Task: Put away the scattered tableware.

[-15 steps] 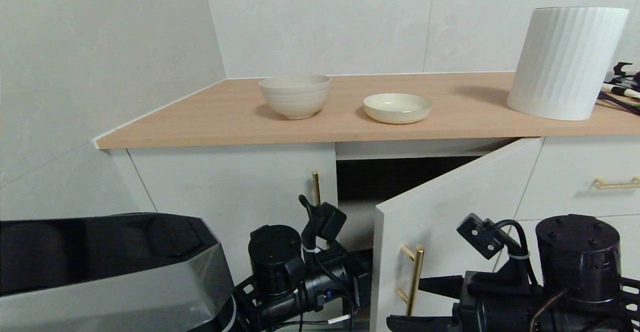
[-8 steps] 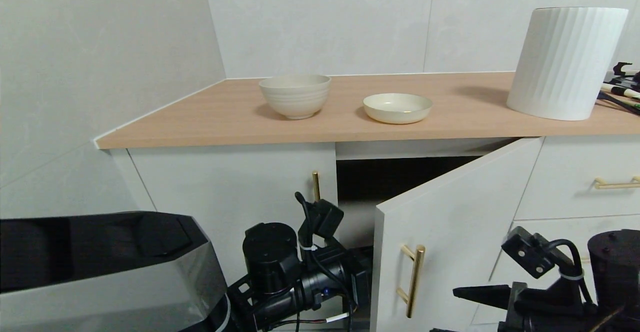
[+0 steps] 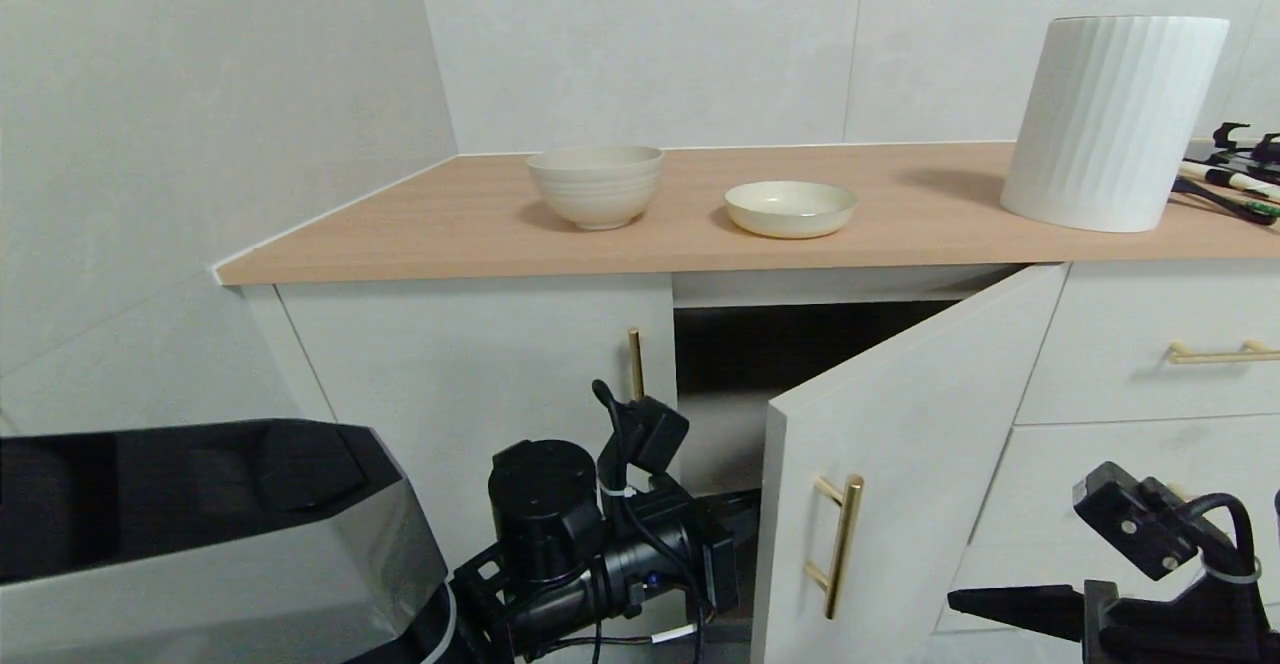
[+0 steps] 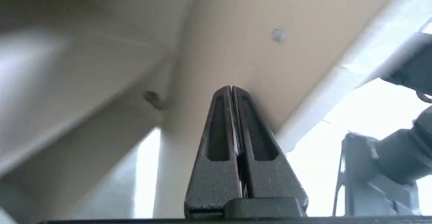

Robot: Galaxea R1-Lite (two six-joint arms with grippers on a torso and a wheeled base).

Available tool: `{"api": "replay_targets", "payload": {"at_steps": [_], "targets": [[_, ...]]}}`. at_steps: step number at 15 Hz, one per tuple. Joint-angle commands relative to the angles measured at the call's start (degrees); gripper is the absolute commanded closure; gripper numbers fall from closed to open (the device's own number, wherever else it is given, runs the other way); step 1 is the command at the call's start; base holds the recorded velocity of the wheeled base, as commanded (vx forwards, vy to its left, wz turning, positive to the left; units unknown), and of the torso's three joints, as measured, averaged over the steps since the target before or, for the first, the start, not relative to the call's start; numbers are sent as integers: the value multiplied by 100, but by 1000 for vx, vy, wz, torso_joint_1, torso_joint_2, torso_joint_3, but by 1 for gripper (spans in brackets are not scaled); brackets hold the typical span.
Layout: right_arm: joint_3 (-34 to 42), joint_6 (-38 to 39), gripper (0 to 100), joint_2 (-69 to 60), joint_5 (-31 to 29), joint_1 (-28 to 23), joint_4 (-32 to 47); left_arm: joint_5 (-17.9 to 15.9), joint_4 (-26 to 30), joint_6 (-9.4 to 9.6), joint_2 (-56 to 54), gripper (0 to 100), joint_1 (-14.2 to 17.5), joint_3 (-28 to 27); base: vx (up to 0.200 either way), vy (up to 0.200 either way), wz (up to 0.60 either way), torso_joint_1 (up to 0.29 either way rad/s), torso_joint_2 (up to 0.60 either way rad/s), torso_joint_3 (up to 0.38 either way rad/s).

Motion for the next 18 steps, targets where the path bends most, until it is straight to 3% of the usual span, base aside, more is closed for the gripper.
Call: {"api": "replay_targets", "payload": {"at_steps": [1, 11, 15, 18], "targets": [[4, 1, 0, -73, -1, 1, -3, 6, 128, -1, -29, 100, 13, -188, 0, 0, 0, 0, 0, 0], [22, 1, 0, -196, -1, 10, 15, -29, 1315, -45, 24, 100, 39, -1119, 0, 0, 0, 0, 0, 0], [39, 1, 0, -205, -1, 10, 15, -29, 1798, -54, 59, 100, 39, -1594, -200, 0, 0, 10, 2, 0], [39, 1, 0, -205, -1, 10, 15, -29, 2124, -54, 235, 100, 48, -1990, 0, 0, 0, 0, 0, 0]]}}
